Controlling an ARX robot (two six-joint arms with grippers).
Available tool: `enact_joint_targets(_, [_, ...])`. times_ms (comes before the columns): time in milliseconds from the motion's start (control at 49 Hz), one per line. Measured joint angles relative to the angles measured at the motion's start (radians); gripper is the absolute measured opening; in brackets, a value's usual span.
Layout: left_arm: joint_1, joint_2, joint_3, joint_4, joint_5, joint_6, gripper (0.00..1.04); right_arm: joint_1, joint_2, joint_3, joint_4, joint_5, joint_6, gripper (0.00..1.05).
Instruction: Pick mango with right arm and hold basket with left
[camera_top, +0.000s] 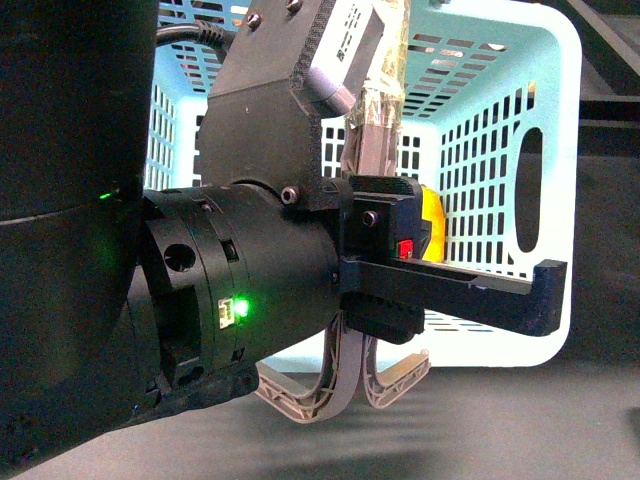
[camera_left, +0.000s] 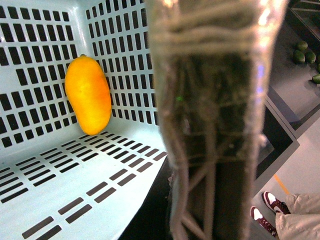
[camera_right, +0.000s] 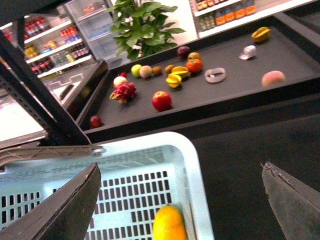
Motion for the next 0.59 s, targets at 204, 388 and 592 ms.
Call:
enact_joint_targets(204, [0.0, 0.0, 0.0, 0.0, 0.003, 0.001, 0.08, 0.011, -0.37, -0.14, -0.24, 0.194, 0.018, 0.96])
enact_joint_targets(388, [0.0, 0.0, 0.0, 0.0, 0.005, 0.0, 0.08, 0.053, -0.557, -0.197, -0.362, 0.394, 0.012, 0.96])
enact_joint_targets(592, [0.0, 0.0, 0.0, 0.0, 0.004, 0.0, 0.08, 0.038, -0.566, -0.215, -0.315, 0.332, -0.026, 0.92])
